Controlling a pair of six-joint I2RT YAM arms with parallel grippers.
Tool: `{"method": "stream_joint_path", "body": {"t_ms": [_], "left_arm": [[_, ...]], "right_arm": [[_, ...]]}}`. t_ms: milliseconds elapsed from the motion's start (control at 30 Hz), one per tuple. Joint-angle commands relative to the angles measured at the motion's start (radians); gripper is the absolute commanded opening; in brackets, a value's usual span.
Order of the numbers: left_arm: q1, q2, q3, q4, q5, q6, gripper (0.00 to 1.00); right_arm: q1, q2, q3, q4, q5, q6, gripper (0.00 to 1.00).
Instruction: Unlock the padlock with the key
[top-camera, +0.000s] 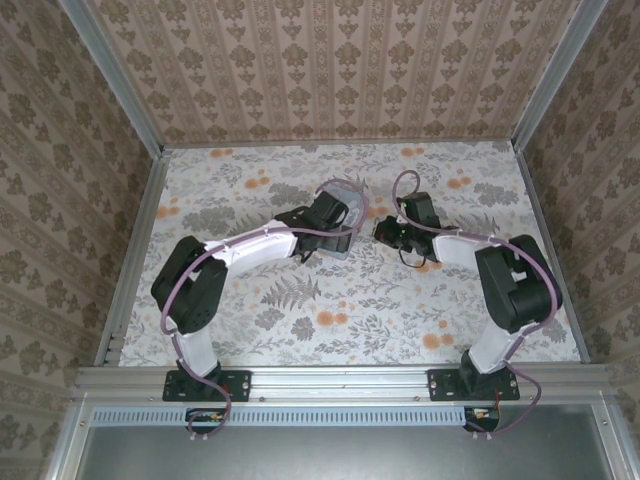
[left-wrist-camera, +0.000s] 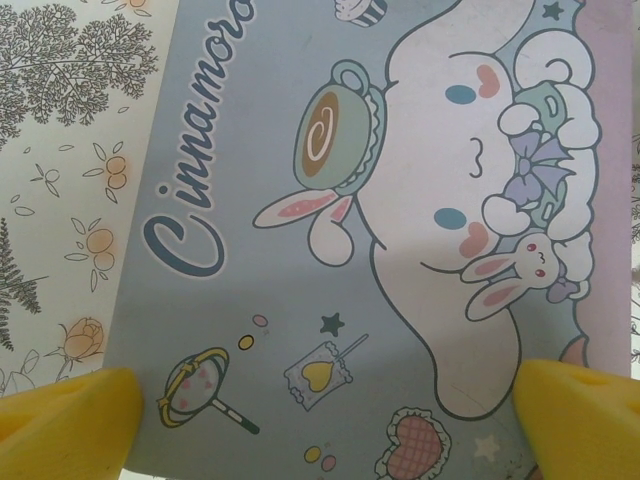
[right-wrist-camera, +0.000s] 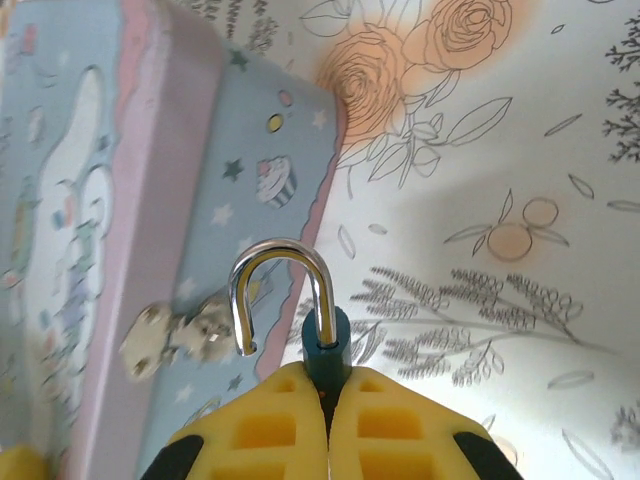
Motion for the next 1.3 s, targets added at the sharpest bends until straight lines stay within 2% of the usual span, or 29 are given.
{"method": "stream_joint_path", "body": {"t_ms": [0,167,267,467,667,800,1033,1267], "left_arm": [[0.037,0.018,-0.020,-0.169,0.029,0.047,1.00],[0.073,-0.023,-0.012,-0.173,0.028,0.081,1.00],[0.085,-0.069,-0.008,-0.168,0.075,0.100,1.00],[0.093,-0.198,-0.017,-0.170,0.190,0.090,1.00],[0.095,-0.349,-0.090,-0.149,0.226,0.023,1.00],[0.095,-0.425,-0.162,-0.129,0.238,-0.021,1.00],[0.091,-0.504,-0.251,-0.120,0.231,-0.070,1.00],[0.081,-0.538,-0.287,-0.123,0.220,-0.086,1.00]], "right_arm": [[-0.004,-0.075,-0.049,0.001,-0.046,0.020,0.00],[0.012,-0.159,-0.121,0.009,-0.090,0.045,0.00],[0.044,-0.205,-0.157,0.007,-0.102,0.054,0.00],[0.168,-0.265,-0.209,-0.013,-0.082,0.061,0.00],[0.338,-0.286,-0.250,0.033,-0.018,0.127,0.00],[0.466,-0.256,-0.231,0.082,0.027,0.181,0.00],[0.665,-0.104,-0.121,0.183,0.066,0.251,0.00],[0.671,0.006,-0.157,0.329,0.065,0.320,0.00]]}}
